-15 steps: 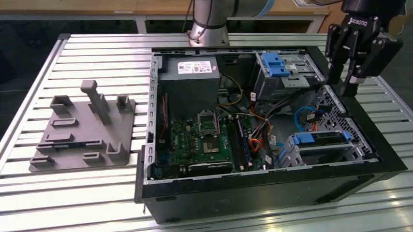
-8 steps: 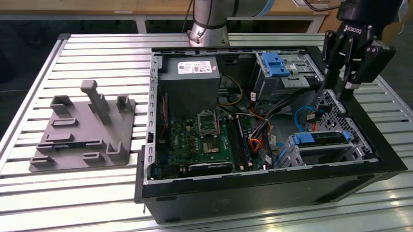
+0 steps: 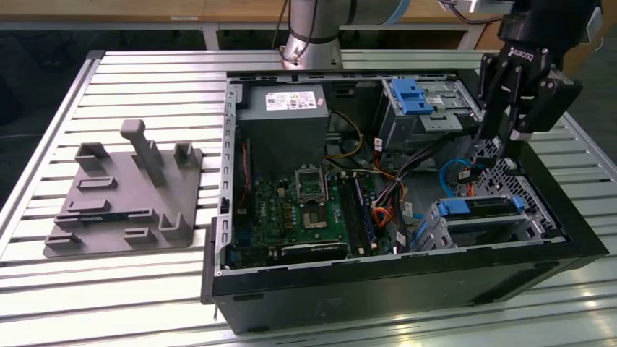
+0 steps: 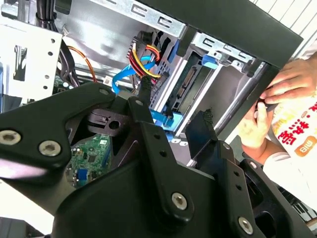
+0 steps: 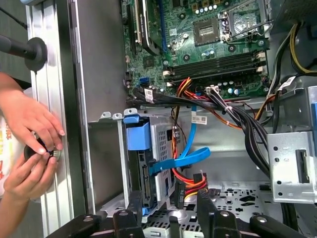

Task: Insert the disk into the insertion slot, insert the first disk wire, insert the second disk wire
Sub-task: 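Insert the first disk wire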

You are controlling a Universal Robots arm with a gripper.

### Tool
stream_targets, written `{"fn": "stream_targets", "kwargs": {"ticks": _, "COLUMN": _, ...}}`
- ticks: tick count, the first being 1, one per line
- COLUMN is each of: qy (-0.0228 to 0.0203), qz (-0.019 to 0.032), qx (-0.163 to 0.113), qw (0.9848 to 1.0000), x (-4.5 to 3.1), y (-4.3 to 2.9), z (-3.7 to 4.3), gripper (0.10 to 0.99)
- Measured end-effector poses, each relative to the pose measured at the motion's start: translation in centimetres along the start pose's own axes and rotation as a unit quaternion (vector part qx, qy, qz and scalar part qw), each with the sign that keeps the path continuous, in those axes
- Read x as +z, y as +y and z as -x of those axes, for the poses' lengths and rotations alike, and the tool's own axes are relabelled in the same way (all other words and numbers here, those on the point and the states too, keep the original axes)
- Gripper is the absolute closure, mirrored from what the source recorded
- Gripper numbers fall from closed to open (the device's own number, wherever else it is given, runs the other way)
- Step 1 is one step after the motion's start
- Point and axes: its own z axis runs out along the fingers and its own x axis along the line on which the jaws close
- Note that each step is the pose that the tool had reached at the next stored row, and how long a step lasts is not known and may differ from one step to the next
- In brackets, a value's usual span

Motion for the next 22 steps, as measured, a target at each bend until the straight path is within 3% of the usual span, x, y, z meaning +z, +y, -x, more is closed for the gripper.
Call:
{"fn": "stream_targets", "kwargs": {"ticks": 14, "qy": 0.0018, "qz": 0.0000, "qx": 0.001, "qw": 1.0000, "x": 1.26, "y": -0.01, "z": 0.38, "gripper": 0.529}}
{"fn": "stream_targets", "kwargs": {"ticks": 19, "qy": 0.0044, "qz": -0.0002, "qx": 0.001, "qw": 1.0000, "x": 1.53, "y": -0.05, "z": 0.42, "gripper": 0.529}}
{"fn": "stream_targets", "kwargs": {"ticks": 21, "qy": 0.0055, "qz": -0.0004, "qx": 0.001, "qw": 1.0000, "x": 1.66, "y": -0.06, "z": 0.45, "gripper": 0.612}}
{"fn": "stream_targets", "kwargs": {"ticks": 22, "qy": 0.0060, "qz": -0.0004, "qx": 0.001, "qw": 1.0000, "x": 1.72, "y": -0.06, "z": 0.47, "gripper": 0.612}}
